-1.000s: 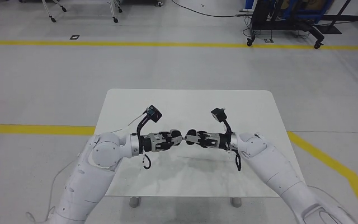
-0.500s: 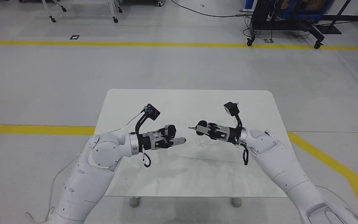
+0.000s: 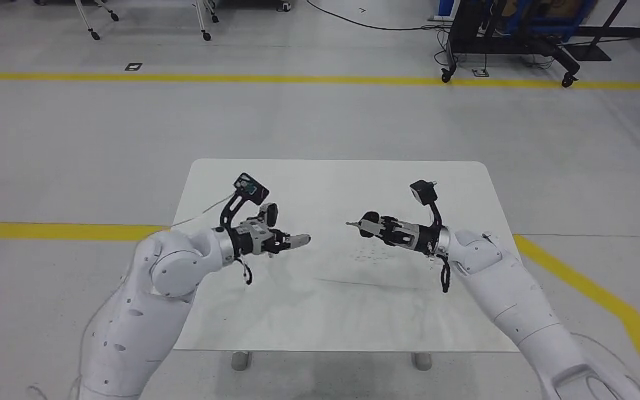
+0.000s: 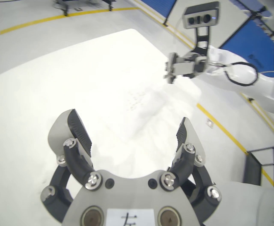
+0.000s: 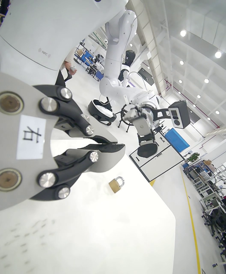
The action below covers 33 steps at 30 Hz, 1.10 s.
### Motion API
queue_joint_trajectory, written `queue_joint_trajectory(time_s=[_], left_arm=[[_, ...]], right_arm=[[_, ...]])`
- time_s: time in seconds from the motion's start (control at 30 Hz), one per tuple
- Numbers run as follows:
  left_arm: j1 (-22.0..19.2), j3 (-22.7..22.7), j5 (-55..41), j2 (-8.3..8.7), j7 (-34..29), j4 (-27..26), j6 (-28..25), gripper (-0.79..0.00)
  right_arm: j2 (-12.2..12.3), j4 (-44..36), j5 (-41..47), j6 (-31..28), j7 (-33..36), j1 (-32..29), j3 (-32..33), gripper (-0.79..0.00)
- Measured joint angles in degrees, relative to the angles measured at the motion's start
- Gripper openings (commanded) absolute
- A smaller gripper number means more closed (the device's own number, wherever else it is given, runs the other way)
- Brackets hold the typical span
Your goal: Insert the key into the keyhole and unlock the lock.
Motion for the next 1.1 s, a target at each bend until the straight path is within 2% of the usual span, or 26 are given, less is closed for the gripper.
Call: queue_joint_trajectory(time_s=[0.1,0.2,0.43,0.57,0.73,0.83,1.1], left_arm=[[1.76,-0.39,9.50,0.69,-4.22,-2.86,2.76,0.000],[1.73,2.10,17.64,0.81,-9.42,-3.16,6.12,0.000],[-3.77,11.44,23.67,-0.81,-16.16,2.03,15.21,0.000],[-6.66,15.06,23.79,-1.85,-15.39,5.71,19.58,-0.148],[-10.15,17.74,25.41,-2.87,-16.12,10.16,22.43,-0.228],[-12.16,18.79,24.63,-3.44,-16.90,13.43,22.93,-0.394],[-16.46,21.63,24.23,-4.96,-16.52,19.79,24.35,-0.459]], right_arm=[[0.00,0.00,0.00,0.00,0.00,0.00,0.00,-0.785],[0.00,0.00,0.00,0.00,0.00,0.00,0.00,-0.785],[0.00,0.00,0.00,0.00,0.00,0.00,0.00,-0.785],[0.00,0.00,0.00,0.00,0.00,0.00,0.00,-0.785],[0.00,0.00,0.00,0.00,0.00,0.00,0.00,-0.785],[0.00,0.00,0.00,0.00,0.00,0.00,0.00,-0.785],[0.00,0.00,0.00,0.00,0.00,0.00,0.00,-0.785]])
